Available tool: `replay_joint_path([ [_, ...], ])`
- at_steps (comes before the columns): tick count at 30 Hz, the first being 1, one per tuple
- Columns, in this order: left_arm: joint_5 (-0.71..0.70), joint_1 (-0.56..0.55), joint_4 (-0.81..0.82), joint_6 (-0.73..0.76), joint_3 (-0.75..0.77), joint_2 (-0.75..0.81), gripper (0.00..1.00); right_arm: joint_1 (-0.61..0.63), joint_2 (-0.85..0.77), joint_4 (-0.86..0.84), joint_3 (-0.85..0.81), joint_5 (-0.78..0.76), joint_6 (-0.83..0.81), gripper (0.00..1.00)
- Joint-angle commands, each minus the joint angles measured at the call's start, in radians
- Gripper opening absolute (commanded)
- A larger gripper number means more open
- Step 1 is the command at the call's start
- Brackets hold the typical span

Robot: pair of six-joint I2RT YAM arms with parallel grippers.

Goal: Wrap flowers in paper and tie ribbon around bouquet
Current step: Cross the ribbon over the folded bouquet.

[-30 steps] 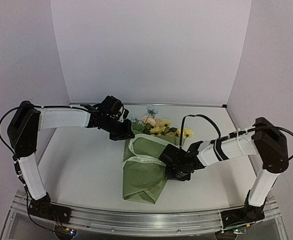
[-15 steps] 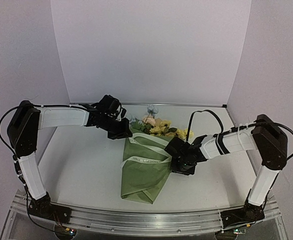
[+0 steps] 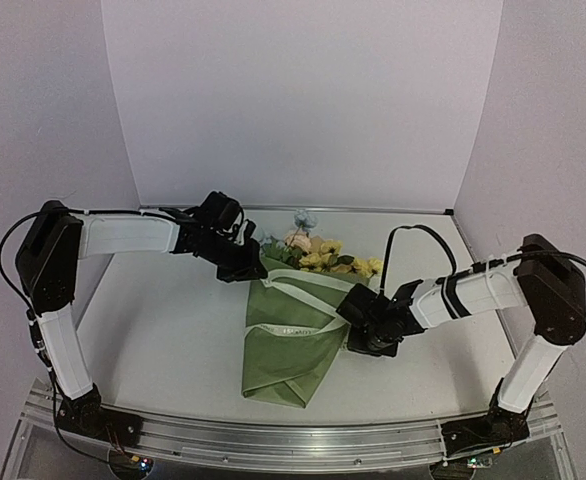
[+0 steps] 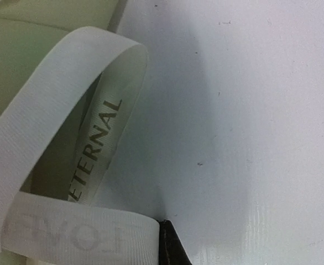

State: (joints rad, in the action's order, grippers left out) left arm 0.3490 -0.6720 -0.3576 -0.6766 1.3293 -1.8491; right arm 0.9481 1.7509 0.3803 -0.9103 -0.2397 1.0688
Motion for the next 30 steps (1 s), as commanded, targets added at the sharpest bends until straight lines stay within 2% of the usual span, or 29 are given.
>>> replay_joint_path([
  [1, 0.034, -0.028, 0.016, 0.028, 0.028, -0.013, 0.0, -0.004, -0.01, 0.061, 0.041, -0.05, 0.037, 0.11],
  [11, 0.032, -0.093, 0.029, 0.01, 0.035, -0.049, 0.0, -0.09, -0.057, 0.077, 0.075, -0.091, 0.006, 0.27],
  [14, 0.03, -0.108, 0.028, 0.008, 0.049, -0.065, 0.0, -0.132, -0.075, 0.082, 0.097, -0.084, -0.007, 0.27],
  [19, 0.032, -0.123, 0.032, 0.005, 0.08, -0.099, 0.0, -0.132, -0.094, 0.099, 0.067, -0.067, -0.025, 0.31],
  [25, 0.03, -0.125, 0.038, -0.003, 0.097, -0.115, 0.0, -0.03, -0.172, 0.149, 0.013, -0.058, 0.003, 0.38],
  [30, 0.029, -0.124, 0.037, 0.0, 0.105, -0.122, 0.0, 0.048, -0.158, 0.159, -0.036, -0.04, 0.078, 0.42],
])
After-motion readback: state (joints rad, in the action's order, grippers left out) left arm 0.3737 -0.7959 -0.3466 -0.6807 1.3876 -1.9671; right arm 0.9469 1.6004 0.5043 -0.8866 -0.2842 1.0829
